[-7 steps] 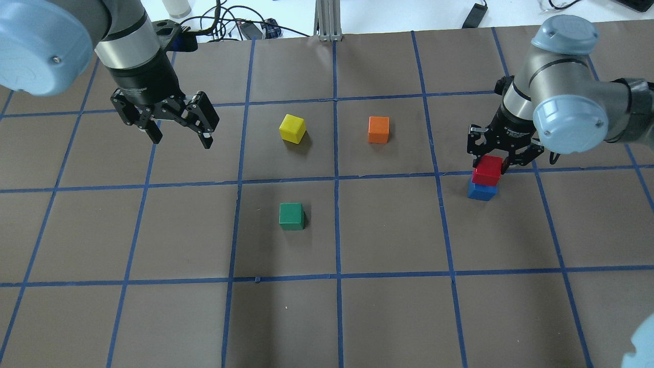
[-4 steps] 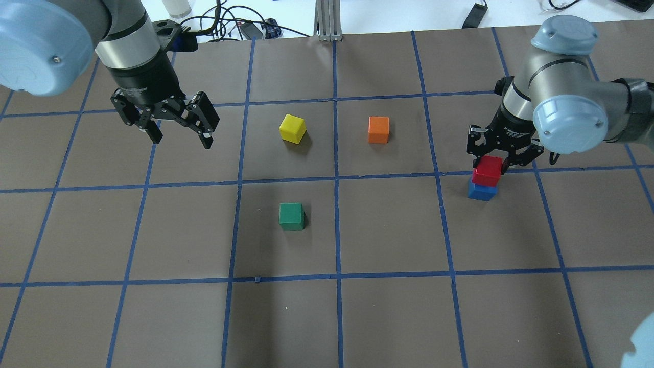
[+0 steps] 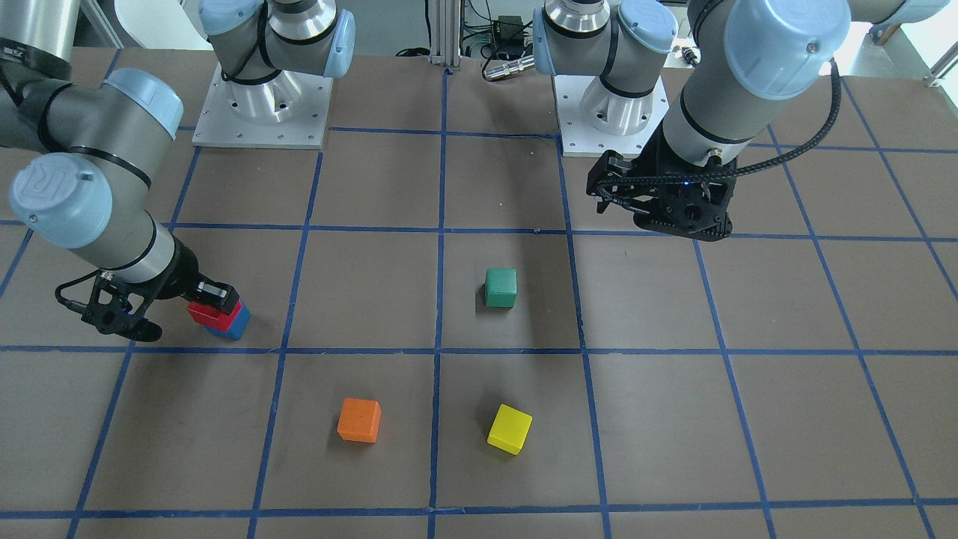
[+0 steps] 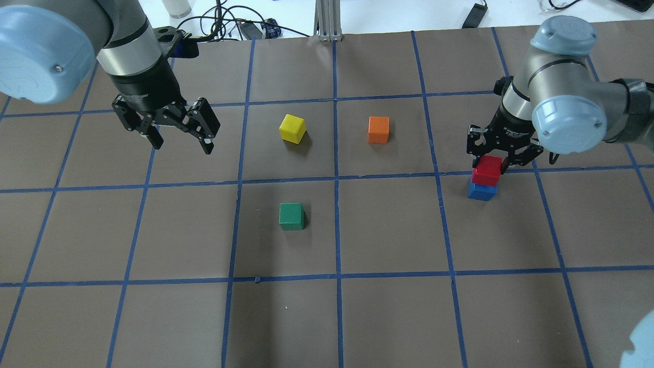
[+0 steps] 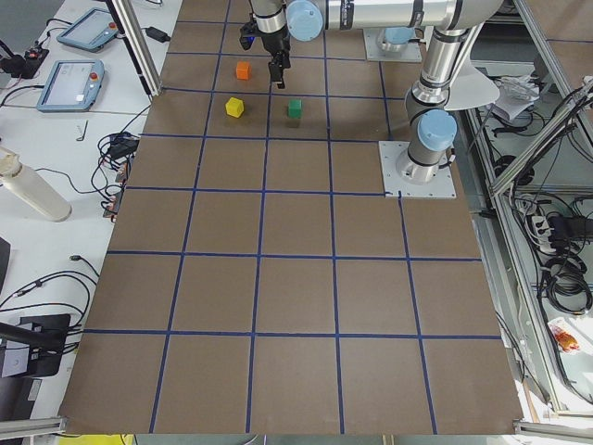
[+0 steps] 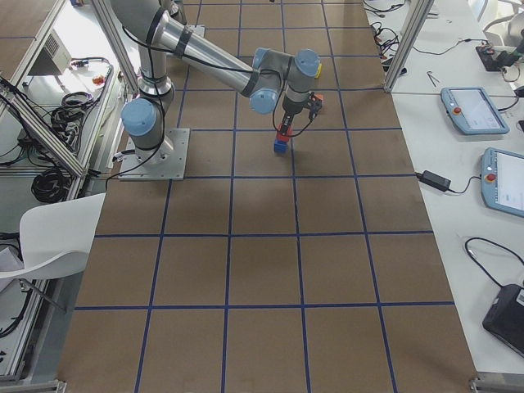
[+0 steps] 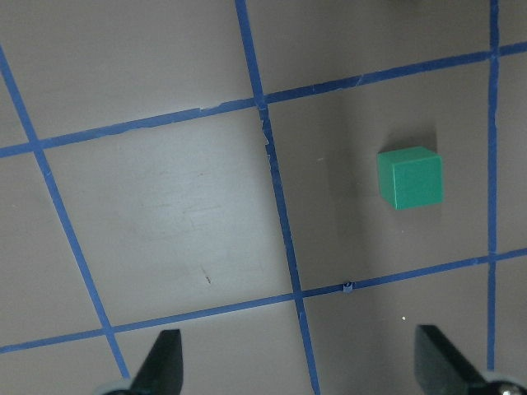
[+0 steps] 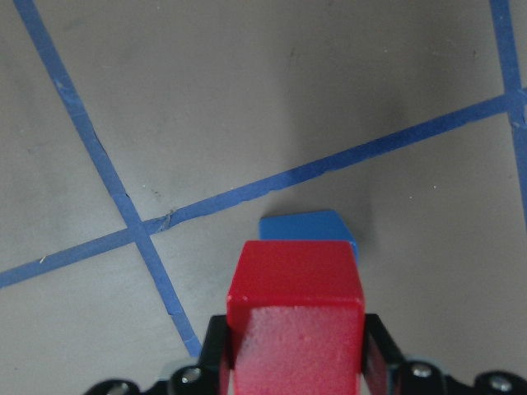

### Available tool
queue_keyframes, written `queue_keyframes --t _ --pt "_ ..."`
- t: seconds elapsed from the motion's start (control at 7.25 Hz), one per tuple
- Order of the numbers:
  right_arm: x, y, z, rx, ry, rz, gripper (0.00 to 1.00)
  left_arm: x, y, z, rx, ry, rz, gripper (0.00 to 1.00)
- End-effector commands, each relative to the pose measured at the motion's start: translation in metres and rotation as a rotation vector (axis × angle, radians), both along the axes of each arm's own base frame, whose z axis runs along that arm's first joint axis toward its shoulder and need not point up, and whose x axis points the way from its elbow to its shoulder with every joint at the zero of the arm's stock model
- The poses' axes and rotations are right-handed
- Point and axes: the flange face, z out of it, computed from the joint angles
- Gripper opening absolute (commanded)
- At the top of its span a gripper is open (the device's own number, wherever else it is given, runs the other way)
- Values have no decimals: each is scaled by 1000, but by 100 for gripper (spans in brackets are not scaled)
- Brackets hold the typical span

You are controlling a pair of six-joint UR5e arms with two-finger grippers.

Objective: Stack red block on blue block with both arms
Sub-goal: 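Lower the red cube onto the blue cube and open the right gripper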

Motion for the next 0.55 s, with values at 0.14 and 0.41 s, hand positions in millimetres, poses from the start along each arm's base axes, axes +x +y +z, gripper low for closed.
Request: queue_keyframes --t 0.14,0.41 --pt "0 0 0 1 0 3 77 0 0 0 0 0 -1 100" --pt "0 -4 16 -31 10 5 93 0 -2 1 -12 0 1 100"
